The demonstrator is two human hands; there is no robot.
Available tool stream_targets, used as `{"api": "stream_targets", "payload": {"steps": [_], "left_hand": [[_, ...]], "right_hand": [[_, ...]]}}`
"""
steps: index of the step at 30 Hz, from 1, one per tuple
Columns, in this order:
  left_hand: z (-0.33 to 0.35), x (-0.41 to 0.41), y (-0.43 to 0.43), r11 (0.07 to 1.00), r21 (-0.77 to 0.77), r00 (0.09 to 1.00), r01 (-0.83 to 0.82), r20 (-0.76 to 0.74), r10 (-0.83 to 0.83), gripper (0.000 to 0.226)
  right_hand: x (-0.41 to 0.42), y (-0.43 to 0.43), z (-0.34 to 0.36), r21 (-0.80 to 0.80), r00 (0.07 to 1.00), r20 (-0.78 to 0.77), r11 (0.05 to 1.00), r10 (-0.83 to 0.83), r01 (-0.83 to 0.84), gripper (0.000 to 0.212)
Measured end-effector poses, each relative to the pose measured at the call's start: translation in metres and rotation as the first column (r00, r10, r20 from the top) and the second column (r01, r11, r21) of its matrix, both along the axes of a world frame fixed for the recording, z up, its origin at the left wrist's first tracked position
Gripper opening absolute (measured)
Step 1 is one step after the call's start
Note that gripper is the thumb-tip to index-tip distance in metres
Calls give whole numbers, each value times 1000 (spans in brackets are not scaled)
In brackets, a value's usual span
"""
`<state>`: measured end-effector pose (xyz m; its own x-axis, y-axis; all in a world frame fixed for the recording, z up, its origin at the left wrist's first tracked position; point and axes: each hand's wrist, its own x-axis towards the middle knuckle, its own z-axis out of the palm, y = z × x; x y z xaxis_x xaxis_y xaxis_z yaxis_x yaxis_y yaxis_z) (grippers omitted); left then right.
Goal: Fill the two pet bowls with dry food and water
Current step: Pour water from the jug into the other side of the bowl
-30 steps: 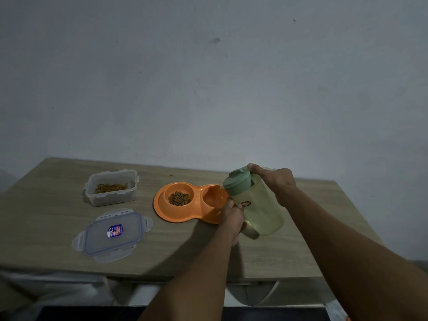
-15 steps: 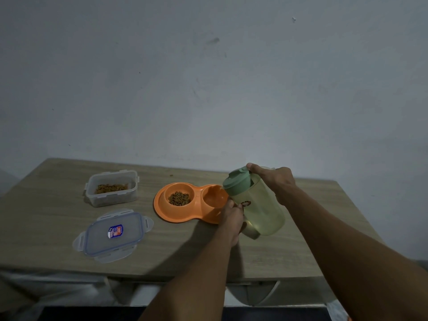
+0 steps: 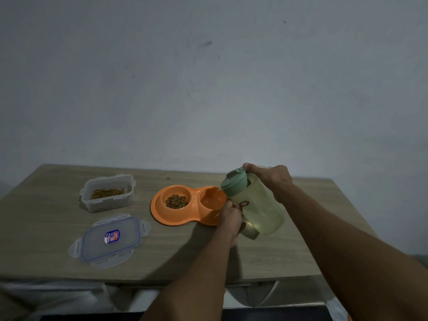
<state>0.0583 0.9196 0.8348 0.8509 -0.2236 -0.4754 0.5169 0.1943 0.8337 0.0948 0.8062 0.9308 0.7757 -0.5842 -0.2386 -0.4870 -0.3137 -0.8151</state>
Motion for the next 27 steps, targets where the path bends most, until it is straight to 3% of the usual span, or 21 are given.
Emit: {"api": "stream_targets", "payload": {"steps": [16, 27], "left_hand": [[4, -6, 0, 1000, -16, 1000, -20, -16, 20, 30], [6, -9, 0, 999, -18, 999, -33, -4, 33, 30]], "right_hand": [[-4, 3, 4, -25, 1000, -18, 999, 22, -23, 103], [-7, 5, 9, -71, 998, -46, 996, 47, -51, 88]]}}
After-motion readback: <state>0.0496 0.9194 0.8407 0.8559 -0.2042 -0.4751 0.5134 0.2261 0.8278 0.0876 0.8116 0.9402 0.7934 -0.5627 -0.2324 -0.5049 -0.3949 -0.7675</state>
